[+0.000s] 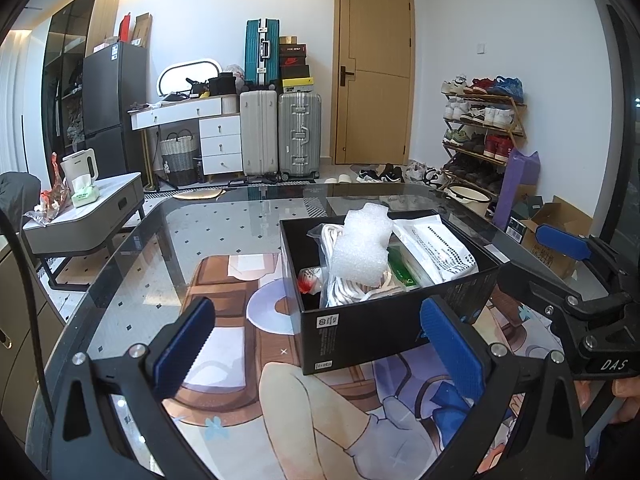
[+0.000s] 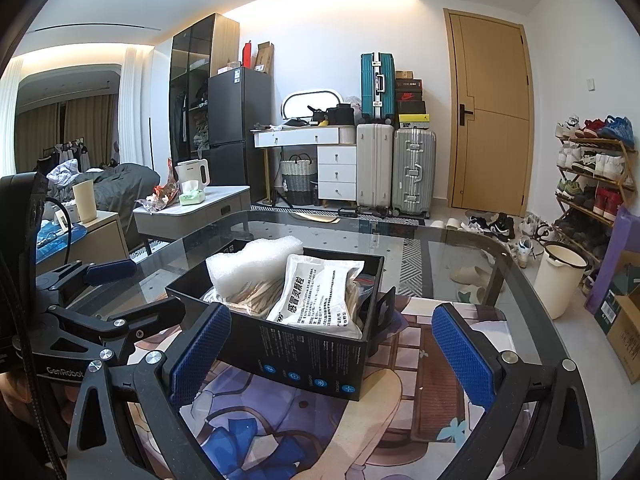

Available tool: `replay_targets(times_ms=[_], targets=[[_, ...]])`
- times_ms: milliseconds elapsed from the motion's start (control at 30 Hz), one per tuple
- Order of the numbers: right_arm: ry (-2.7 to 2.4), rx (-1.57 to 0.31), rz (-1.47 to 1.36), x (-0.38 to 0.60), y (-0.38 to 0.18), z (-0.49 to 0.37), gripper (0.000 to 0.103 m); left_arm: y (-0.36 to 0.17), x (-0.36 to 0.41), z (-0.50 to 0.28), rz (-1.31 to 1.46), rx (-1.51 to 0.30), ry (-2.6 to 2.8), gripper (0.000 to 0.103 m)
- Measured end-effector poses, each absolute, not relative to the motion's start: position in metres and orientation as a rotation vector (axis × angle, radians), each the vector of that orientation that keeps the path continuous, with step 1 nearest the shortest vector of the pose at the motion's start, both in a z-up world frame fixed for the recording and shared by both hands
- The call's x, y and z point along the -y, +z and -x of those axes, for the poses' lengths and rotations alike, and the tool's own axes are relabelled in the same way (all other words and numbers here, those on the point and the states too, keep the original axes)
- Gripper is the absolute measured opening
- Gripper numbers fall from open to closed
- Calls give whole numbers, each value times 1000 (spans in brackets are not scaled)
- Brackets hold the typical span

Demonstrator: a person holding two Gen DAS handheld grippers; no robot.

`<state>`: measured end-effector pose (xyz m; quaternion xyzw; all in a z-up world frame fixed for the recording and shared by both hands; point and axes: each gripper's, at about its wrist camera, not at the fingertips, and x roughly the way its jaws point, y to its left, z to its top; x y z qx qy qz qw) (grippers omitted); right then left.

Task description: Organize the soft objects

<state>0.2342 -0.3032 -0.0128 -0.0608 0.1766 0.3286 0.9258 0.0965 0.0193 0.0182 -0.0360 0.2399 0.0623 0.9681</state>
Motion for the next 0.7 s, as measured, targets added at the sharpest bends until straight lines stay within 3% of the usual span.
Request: replay_targets(times_ms=[700], targets=[[674,-361,125,303,-13,-234,102,19,-23,-93,89,-456,128,103]])
